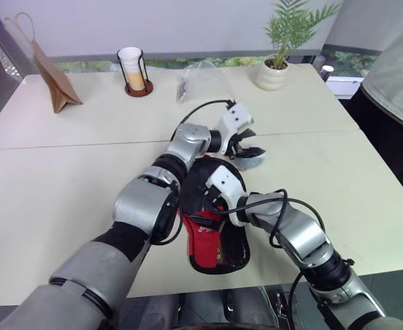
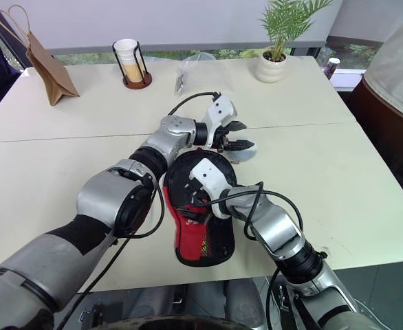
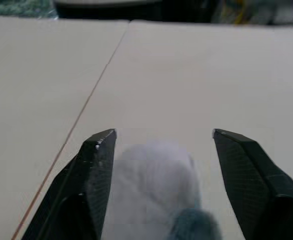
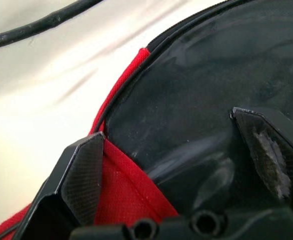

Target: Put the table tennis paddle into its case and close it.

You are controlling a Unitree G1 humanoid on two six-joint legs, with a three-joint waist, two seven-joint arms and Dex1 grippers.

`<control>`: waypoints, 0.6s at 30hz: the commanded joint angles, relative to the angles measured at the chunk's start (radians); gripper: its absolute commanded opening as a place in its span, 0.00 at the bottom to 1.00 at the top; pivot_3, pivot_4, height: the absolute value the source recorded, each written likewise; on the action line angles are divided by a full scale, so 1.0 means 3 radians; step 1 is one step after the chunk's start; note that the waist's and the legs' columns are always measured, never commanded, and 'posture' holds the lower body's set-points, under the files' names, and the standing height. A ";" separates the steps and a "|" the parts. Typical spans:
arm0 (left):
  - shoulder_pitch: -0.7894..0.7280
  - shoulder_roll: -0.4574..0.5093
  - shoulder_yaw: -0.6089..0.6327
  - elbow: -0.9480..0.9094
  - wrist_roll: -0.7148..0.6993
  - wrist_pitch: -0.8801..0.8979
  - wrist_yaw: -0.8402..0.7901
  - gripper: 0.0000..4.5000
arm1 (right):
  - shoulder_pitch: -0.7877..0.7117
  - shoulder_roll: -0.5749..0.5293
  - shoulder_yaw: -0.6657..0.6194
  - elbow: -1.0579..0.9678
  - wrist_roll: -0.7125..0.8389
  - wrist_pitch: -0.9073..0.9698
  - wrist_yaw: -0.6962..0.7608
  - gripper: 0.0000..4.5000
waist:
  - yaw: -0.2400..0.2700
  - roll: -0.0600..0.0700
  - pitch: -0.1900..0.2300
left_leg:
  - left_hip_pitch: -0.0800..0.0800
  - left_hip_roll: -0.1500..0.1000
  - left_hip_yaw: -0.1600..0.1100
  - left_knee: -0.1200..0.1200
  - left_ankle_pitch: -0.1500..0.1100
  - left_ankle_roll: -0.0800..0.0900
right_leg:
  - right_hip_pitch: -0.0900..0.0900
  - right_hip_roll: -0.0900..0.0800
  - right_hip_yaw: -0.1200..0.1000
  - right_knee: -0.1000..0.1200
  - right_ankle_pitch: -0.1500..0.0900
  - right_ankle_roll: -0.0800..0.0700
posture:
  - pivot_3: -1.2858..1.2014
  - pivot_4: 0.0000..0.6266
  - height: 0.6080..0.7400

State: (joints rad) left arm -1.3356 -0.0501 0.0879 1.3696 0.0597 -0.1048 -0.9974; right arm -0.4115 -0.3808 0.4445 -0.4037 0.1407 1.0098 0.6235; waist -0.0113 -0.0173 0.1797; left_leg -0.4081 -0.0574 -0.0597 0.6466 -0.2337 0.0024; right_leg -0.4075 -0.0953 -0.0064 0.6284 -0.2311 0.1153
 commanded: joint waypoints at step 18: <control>0.0537 0.1001 -0.0203 -0.0881 -0.0260 -0.0064 -0.1226 0.64 | -0.0202 -0.0416 -0.0393 0.0194 0.0423 0.0175 0.0439 1.00 | 0.0020 0.0006 -0.0004 | -0.0003 -0.0001 -0.0001 0.0001 0.0000 0.0000 | -0.0003 -0.0001 0.0001 0.0000 0.0001 -0.0002 | 0.52 0.24 1.00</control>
State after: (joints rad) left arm -1.1637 0.2420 0.0418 1.1737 -0.0102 -0.1002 -1.3233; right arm -0.4782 -0.4872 0.3536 -0.3481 0.2546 1.0096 0.7592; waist -0.0054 -0.0156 0.1786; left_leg -0.4097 -0.0581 -0.0600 0.6468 -0.2337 0.0023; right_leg -0.4088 -0.0965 -0.0062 0.6283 -0.2308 0.1146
